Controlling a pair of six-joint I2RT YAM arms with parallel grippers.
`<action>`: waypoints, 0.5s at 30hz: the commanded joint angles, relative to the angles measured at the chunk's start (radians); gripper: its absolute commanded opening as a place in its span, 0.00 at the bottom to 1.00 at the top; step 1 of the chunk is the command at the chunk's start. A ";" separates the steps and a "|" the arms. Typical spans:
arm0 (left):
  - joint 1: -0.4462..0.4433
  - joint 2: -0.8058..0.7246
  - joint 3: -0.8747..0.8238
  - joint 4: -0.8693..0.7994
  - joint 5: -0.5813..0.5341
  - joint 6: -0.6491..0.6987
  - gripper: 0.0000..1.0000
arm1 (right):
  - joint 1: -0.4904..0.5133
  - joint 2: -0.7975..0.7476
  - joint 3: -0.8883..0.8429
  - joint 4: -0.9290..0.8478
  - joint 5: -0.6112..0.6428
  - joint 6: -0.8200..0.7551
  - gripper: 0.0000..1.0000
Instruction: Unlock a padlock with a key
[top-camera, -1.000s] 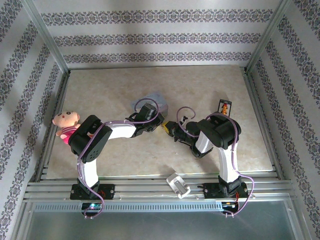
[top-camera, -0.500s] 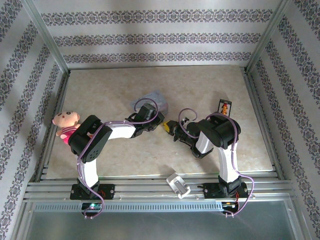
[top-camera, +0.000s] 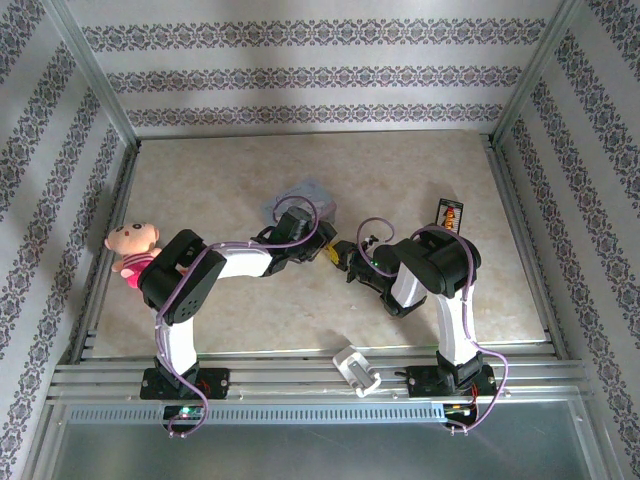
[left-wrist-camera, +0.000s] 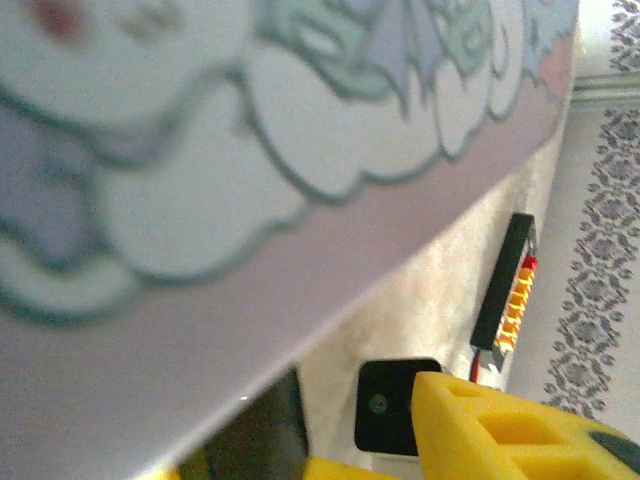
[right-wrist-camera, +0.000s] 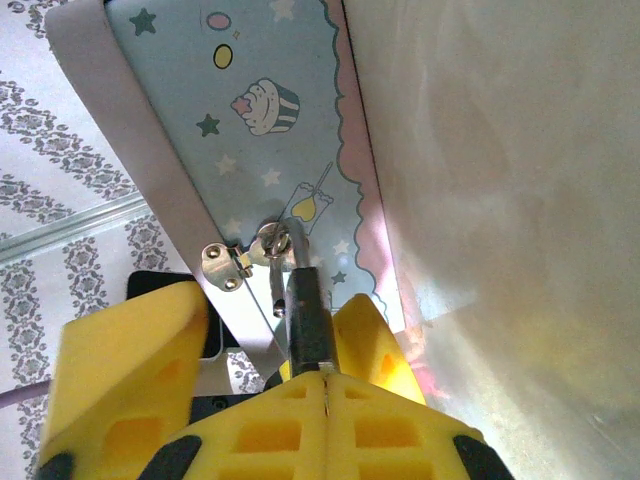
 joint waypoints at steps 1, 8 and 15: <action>-0.032 0.049 -0.037 -0.001 0.125 -0.077 0.56 | 0.024 0.055 -0.036 -0.152 -0.035 0.082 0.00; -0.022 0.009 -0.060 -0.031 0.114 -0.054 1.00 | 0.017 0.060 -0.045 -0.152 -0.027 0.087 0.00; 0.012 -0.112 -0.136 -0.077 0.077 0.001 0.99 | 0.005 0.051 -0.061 -0.152 -0.023 0.077 0.00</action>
